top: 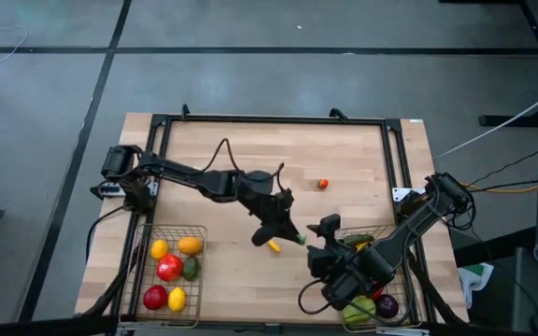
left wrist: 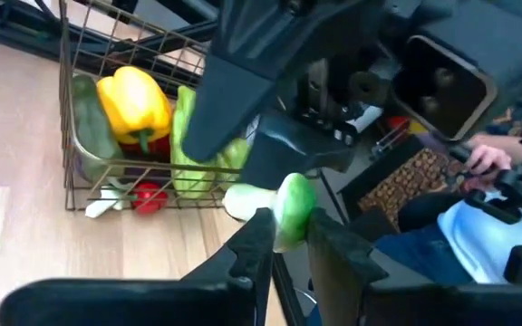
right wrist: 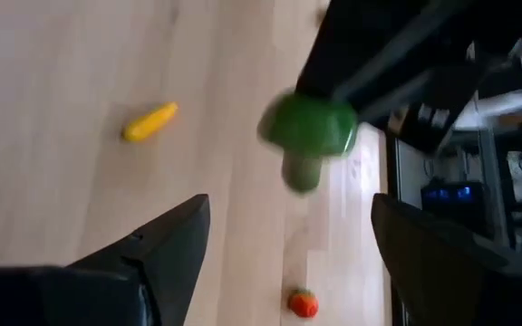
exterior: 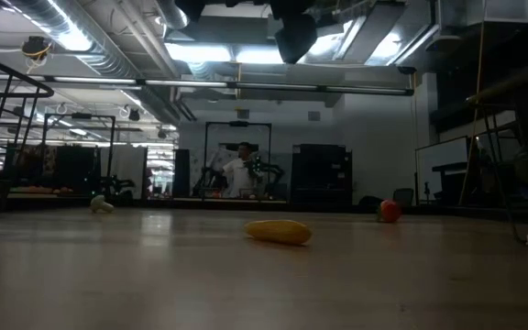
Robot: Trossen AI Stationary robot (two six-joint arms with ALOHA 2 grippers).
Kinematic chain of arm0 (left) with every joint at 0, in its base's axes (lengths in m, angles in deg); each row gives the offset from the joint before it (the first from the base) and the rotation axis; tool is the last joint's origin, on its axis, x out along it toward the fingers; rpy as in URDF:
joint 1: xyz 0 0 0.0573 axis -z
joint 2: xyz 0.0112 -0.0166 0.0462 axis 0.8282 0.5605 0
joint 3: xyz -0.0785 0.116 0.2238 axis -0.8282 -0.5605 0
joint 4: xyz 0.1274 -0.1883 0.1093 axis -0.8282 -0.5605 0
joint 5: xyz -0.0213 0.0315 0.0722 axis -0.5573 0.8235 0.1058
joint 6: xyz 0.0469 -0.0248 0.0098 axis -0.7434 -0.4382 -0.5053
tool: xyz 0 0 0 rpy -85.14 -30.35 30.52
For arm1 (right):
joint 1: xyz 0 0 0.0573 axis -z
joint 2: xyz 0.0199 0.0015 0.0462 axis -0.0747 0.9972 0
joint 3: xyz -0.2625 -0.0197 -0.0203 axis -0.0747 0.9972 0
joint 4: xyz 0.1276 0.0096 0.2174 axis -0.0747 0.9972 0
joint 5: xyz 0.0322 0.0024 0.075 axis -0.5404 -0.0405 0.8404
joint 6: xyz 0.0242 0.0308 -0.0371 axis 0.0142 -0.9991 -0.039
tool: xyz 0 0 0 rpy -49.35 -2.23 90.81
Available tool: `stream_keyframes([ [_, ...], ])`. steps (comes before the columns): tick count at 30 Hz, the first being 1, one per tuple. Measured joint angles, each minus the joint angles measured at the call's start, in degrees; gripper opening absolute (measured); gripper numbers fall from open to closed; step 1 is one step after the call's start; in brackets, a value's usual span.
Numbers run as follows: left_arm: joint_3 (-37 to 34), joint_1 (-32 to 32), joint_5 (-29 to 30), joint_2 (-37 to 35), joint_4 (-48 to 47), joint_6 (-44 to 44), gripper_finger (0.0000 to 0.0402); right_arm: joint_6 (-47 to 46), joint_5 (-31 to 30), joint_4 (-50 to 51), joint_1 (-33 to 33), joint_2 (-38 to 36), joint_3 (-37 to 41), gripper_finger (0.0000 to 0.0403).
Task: Sort produce into baskets
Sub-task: Put the right green mushroom into the right wire basket
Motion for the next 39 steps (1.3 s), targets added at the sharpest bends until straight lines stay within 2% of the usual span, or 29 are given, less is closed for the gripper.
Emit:
stream_keyframes([
  [7,0.0,1.5,0.9,0.0,0.0,-0.5,0.0062,6.8,-0.6,-9.0,0.0,0.0,0.0,0.0305],
  [14,0.0,1.8,1.0,0.0,0.0,-1.7,0.0062,8.3,-0.6,-11.1,0.0,0.0,0.0,0.0303],
  [27,0.0,1.8,1.0,0.0,0.0,-1.8,0.0062,8.3,-0.6,-11.1,0.0,0.0,0.0,0.0206],
  [34,0.0,1.9,0.9,0.0,0.0,-2.7,0.0064,8.3,-0.6,-11.1,0.0,0.0,0.0,0.0182],
  [39,0.0,1.9,0.9,0.0,0.0,-2.9,0.0096,8.3,-0.6,-11.0,0.0,0.0,0.0,0.0175],
])
